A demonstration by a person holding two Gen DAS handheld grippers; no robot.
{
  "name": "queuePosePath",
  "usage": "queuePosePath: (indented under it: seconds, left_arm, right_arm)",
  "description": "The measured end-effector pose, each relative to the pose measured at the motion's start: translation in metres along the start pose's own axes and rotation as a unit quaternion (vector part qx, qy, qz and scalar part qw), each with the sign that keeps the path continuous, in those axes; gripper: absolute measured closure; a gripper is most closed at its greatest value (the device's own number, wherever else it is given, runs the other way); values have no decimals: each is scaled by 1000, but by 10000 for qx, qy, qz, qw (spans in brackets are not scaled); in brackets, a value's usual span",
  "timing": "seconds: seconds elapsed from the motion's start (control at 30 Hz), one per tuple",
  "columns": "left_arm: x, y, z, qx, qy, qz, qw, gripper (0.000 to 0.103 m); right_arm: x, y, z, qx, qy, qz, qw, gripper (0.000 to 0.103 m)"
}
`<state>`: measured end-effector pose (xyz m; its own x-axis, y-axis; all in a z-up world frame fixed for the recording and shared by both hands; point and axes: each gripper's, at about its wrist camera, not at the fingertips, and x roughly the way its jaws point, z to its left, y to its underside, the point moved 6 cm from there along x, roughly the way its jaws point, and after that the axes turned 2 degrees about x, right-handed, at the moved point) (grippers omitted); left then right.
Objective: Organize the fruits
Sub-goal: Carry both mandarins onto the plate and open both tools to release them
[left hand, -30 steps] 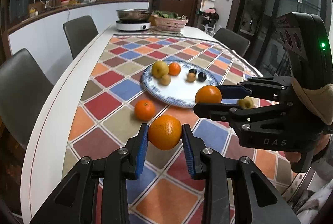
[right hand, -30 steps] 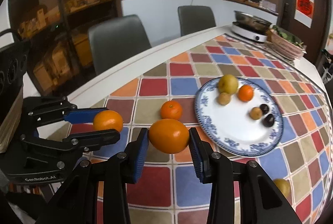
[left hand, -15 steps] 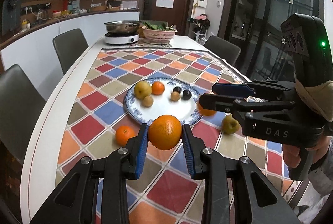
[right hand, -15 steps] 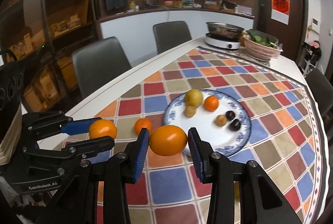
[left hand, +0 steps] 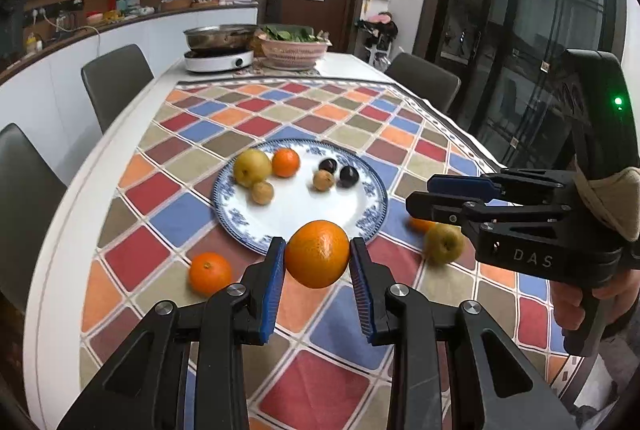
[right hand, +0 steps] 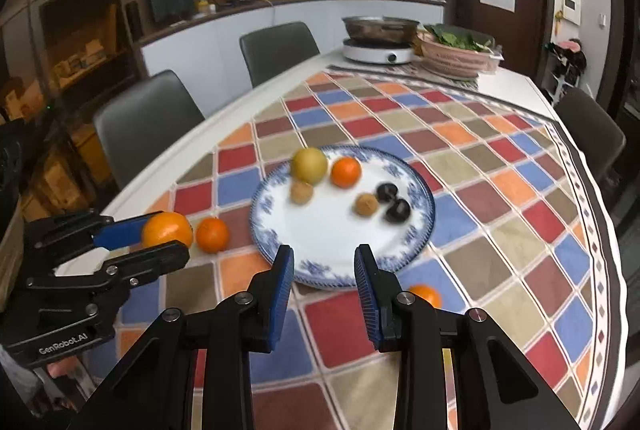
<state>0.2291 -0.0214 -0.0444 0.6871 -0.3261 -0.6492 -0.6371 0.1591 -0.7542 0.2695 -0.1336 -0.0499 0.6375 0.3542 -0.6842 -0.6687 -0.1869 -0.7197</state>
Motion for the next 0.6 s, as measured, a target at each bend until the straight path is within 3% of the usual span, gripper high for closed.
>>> queuePosePath:
  seconds: [0.27,0.6]
  left_arm:
    - [21,-7,-8,-25,102,142,9998,71]
    - [55,-31,-2,-139,201,350,9991,71]
  right_arm:
    - [-4,9,-19,180,101,45,9998,70]
    - [7,-11,-43,413,257,152,9987,70]
